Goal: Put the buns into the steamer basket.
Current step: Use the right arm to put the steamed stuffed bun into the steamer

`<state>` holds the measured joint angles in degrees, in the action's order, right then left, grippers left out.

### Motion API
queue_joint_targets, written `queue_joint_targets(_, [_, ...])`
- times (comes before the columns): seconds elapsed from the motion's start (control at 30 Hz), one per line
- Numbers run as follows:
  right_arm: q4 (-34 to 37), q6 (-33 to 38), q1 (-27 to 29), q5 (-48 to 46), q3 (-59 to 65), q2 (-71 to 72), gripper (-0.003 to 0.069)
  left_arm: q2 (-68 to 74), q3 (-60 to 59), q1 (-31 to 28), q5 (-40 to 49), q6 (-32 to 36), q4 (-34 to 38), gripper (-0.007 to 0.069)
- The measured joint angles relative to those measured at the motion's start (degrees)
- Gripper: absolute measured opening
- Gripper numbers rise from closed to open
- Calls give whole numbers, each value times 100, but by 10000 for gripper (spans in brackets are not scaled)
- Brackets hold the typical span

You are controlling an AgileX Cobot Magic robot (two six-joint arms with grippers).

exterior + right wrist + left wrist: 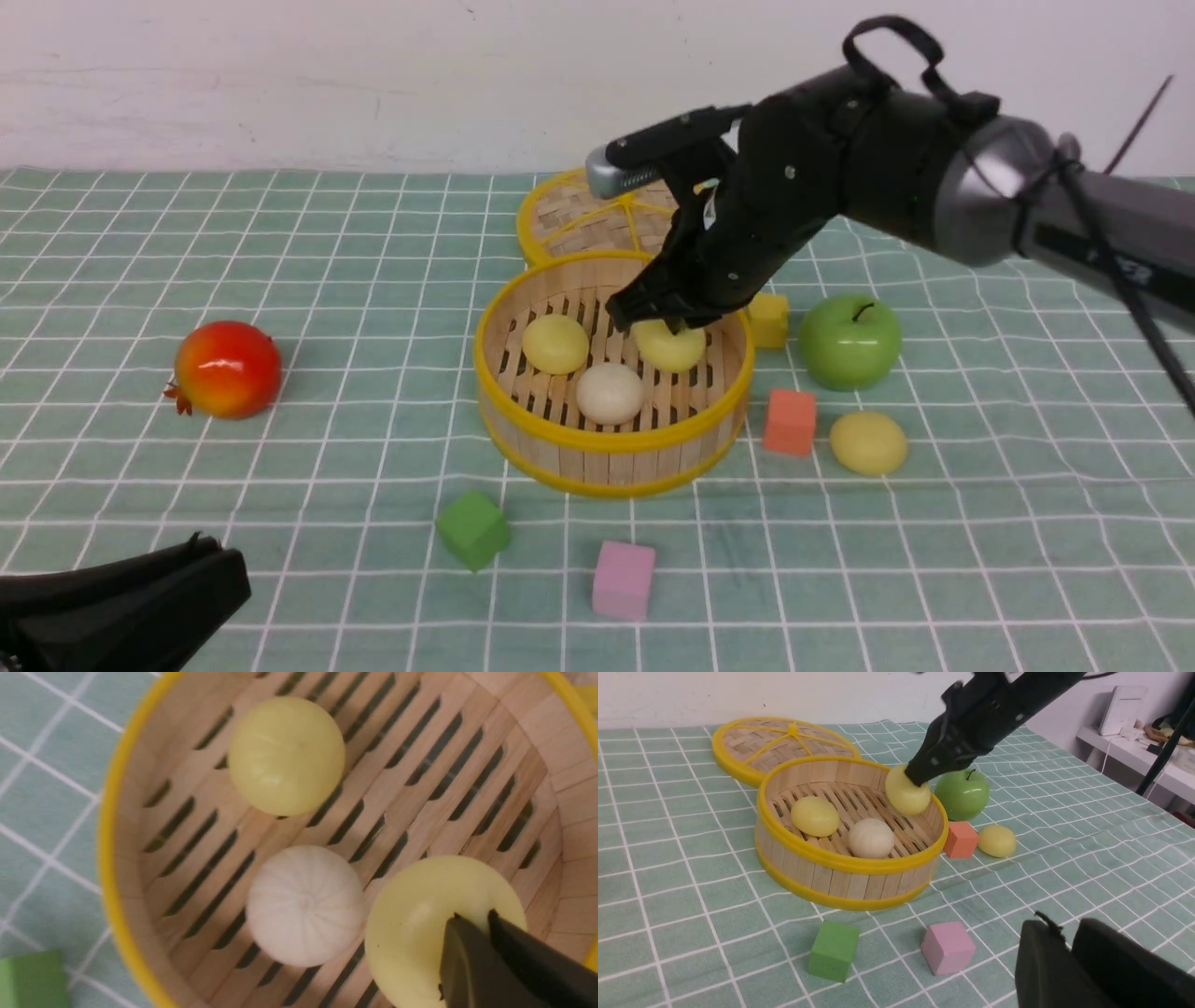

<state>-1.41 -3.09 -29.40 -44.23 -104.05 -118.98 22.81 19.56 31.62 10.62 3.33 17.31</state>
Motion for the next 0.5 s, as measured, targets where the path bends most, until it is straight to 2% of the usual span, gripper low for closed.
queue_joint_targets(0.33, [-38, -284, 161, -34, -41, -377, 18, 0, 0, 0, 0, 0, 5, 102])
queue_joint_targets(0.5, [-33, -515, 161, 10, -43, -542, 83, 0, 0, 0, 0, 0, 5, 106])
